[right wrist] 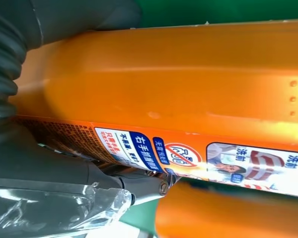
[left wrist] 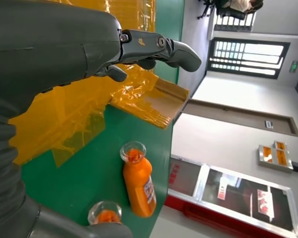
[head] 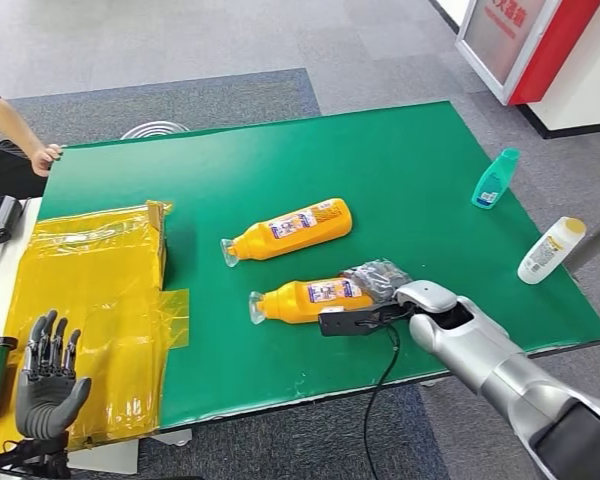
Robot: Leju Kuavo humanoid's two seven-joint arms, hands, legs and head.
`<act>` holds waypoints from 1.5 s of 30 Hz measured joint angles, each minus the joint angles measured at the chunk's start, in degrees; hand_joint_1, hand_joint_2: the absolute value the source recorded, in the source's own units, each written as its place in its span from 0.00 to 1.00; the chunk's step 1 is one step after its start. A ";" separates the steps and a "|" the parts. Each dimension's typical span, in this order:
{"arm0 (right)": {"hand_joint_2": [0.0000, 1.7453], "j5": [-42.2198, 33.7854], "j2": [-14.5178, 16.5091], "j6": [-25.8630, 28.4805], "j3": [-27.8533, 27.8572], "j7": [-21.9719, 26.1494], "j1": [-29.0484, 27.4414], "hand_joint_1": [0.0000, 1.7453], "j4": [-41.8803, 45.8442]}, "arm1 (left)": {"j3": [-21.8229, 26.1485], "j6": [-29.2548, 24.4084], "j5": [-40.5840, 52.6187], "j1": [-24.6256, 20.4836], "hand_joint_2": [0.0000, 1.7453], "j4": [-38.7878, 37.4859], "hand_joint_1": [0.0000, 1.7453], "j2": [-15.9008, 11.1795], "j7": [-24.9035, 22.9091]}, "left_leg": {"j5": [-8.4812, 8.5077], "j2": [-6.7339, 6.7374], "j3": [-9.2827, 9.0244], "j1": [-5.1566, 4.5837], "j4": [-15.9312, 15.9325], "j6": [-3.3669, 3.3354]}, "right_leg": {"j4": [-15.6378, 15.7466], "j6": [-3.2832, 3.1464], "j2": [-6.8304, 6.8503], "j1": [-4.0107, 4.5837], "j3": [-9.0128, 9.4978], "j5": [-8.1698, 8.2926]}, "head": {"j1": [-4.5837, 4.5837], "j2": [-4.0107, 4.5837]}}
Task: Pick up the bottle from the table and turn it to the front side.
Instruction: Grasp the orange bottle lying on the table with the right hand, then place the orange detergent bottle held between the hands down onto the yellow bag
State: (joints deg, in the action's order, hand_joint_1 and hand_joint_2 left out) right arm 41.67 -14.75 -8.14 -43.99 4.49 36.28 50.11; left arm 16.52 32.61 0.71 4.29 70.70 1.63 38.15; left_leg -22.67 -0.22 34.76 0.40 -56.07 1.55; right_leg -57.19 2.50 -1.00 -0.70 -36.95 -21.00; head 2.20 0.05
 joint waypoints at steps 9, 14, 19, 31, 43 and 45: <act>1.00 1.64 7.19 11.05 6.92 1.34 -16.63 1.00 18.95 | -3.46 3.53 1.94 5.20 1.00 6.82 0.00 4.21 -3.97 | -0.17 -0.01 0.01 0.04 0.00 0.02 | 0.00 -0.02 0.01 0.05 -0.02 -0.29 | 0.00 0.00; 1.00 -0.30 14.42 14.76 8.58 3.73 -23.15 1.00 23.72 | -11.81 -0.30 -3.19 5.80 1.00 8.77 0.00 4.70 -7.29 | -0.20 -0.01 0.00 0.04 0.00 0.06 | 0.00 -0.03 0.01 0.05 -0.02 -0.31 | -0.01 -0.01; 1.00 -2.29 18.20 16.07 9.21 5.24 -26.35 1.00 24.72 | -17.22 -1.47 -6.86 5.88 1.00 10.20 0.00 3.84 -7.78 | -0.20 -0.01 0.00 0.04 0.00 0.06 | 0.00 -0.02 0.01 0.04 -0.01 -0.29 | 0.00 -0.01; 1.00 -5.53 22.33 20.52 8.75 10.46 -27.46 1.00 17.44 | -24.84 0.87 -14.90 4.52 1.00 14.03 0.00 2.86 -14.27 | -0.18 -0.01 0.00 0.04 0.00 0.07 | 0.00 -0.02 0.00 0.04 -0.01 -0.29 | -0.01 -0.01; 1.00 -0.73 24.09 27.74 4.85 10.02 -24.73 1.00 8.05 | -32.00 -2.33 -14.71 2.48 1.00 14.13 1.00 -1.09 -15.58 | -0.17 -0.01 -0.01 0.04 0.00 0.08 | 0.00 -0.02 0.00 0.05 -0.02 -0.29 | -0.01 0.00; 1.00 -0.78 24.14 28.30 4.70 10.01 -24.71 1.00 7.38 | -32.69 -4.63 -12.87 2.44 1.00 14.13 1.00 -1.50 -15.53 | -0.17 -0.01 -0.01 0.04 0.00 0.08 | 0.00 -0.02 0.00 0.05 -0.02 -0.29 | -0.01 -0.01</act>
State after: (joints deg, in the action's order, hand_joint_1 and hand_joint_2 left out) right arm 40.89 9.39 20.16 -39.29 14.49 11.57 57.49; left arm -16.17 27.98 -12.15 6.73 84.83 0.13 22.61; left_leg -22.84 -0.23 34.75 0.44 -56.06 1.63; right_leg -57.19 2.48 -0.99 -0.66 -36.97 -21.29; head 2.19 0.05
